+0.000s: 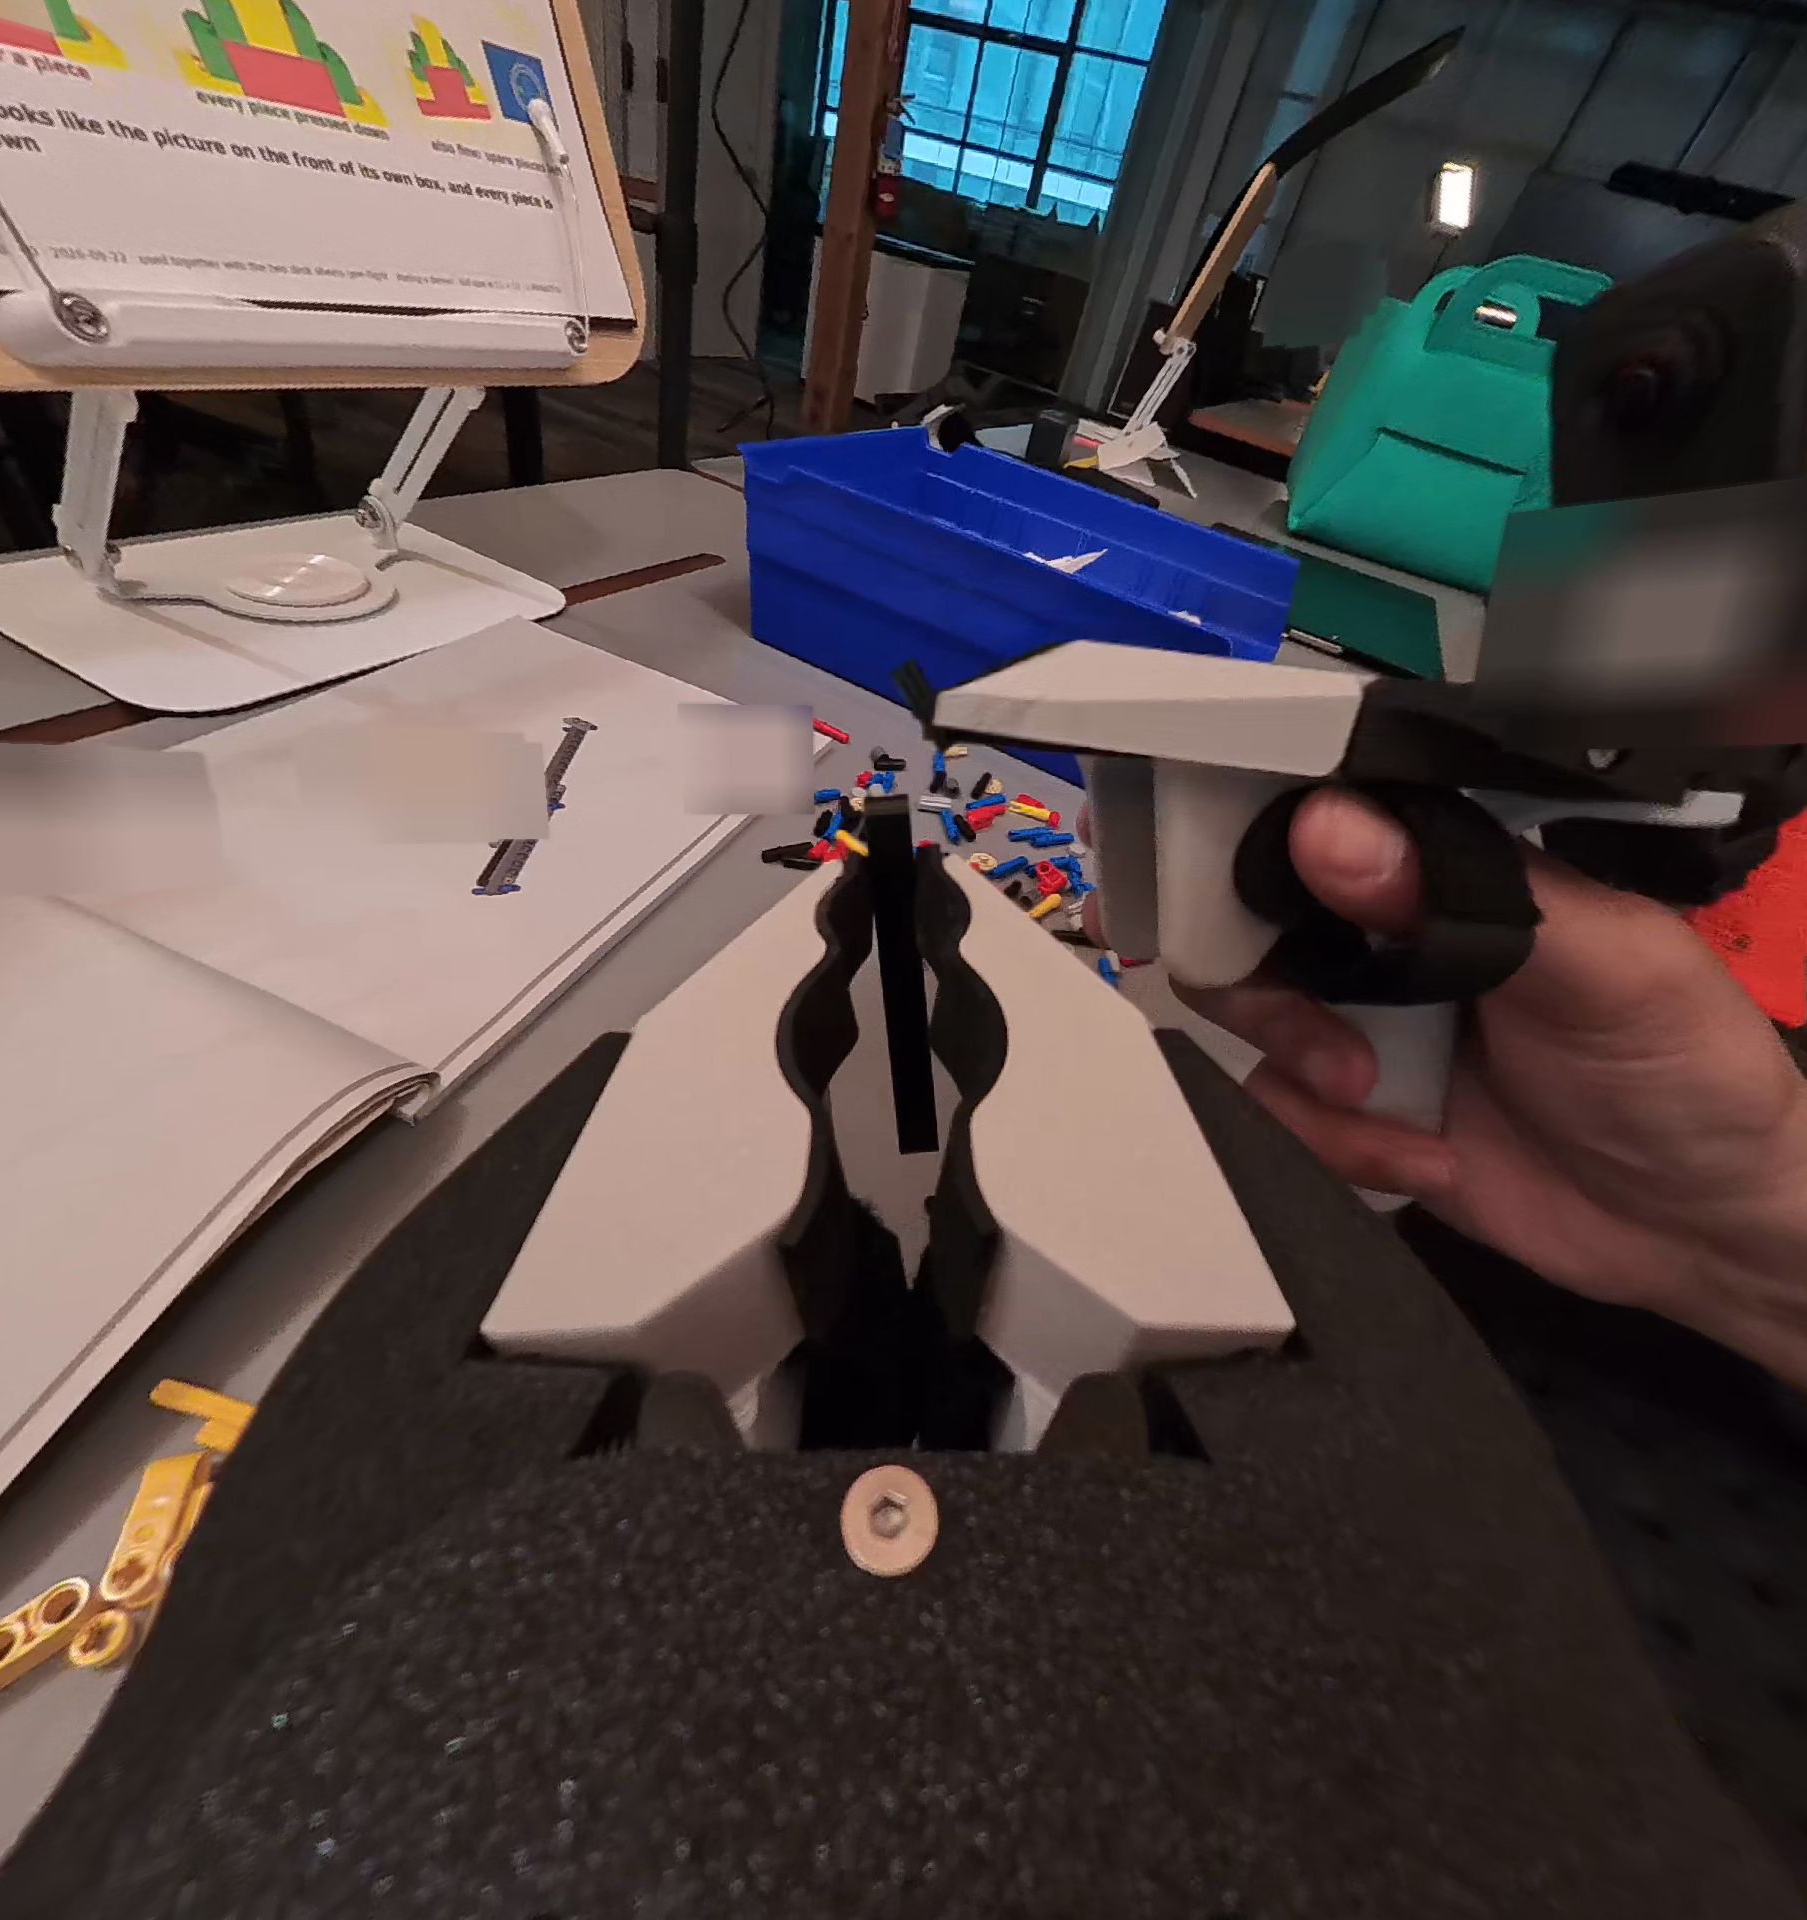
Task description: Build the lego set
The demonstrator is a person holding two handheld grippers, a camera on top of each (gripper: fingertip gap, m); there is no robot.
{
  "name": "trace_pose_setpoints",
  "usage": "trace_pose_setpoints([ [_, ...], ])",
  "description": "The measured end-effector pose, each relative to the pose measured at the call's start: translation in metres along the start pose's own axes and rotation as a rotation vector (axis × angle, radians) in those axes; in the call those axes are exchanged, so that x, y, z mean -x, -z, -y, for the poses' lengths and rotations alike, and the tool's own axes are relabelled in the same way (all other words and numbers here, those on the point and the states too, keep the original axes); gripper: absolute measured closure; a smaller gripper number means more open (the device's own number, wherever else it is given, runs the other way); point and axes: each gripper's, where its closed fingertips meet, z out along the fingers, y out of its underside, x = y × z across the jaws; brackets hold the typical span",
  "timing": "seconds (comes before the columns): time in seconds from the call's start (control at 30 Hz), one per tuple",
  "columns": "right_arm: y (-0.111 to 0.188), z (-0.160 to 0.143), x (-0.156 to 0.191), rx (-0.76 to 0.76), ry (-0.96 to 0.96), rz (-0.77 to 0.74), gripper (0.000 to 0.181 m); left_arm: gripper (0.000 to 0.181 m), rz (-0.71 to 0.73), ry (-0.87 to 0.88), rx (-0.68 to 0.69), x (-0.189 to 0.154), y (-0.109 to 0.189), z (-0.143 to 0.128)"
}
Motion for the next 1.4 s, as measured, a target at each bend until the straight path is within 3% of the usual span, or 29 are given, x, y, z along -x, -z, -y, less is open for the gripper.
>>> trace_pose_setpoints([
  [0.27,-0.003,-0.008,0.000,0.051,0.009,0.017,0.178,0.175,-0.011,-0.025,0.004,-0.003,0.000,0.001],
  [0.6,0.000,-0.006,0.001,0.060,-0.002,0.037,0.179,0.175,0.058,-0.193,0.027,-0.001,0.001,0.000],
  [0.8,0.006,-0.012,-0.001,0.142,0.096,-0.021,0.180,0.175,0.028,-0.056,0.001,0.007,0.003,0.003],
  [1.03,0.007,-0.017,-0.003,0.182,0.141,-0.049,0.180,0.175,0.057,-0.072,0.024,0.012,0.002,-0.001],
  [1.1,0.018,-0.027,-0.020,0.314,0.227,-0.079,0.179,0.175,0.094,-0.078,0.038,0.024,0.005,-0.002],
  [1.23,0.054,-0.079,-0.073,0.919,0.356,-0.104,0.179,0.175,0.137,-0.063,0.023,0.042,0.012,0.005],
  [1.4,0.070,-0.088,-0.107,1.397,0.616,-0.048,0.179,0.175,0.156,-0.033,0.004,0.054,0.016,0.008],
])
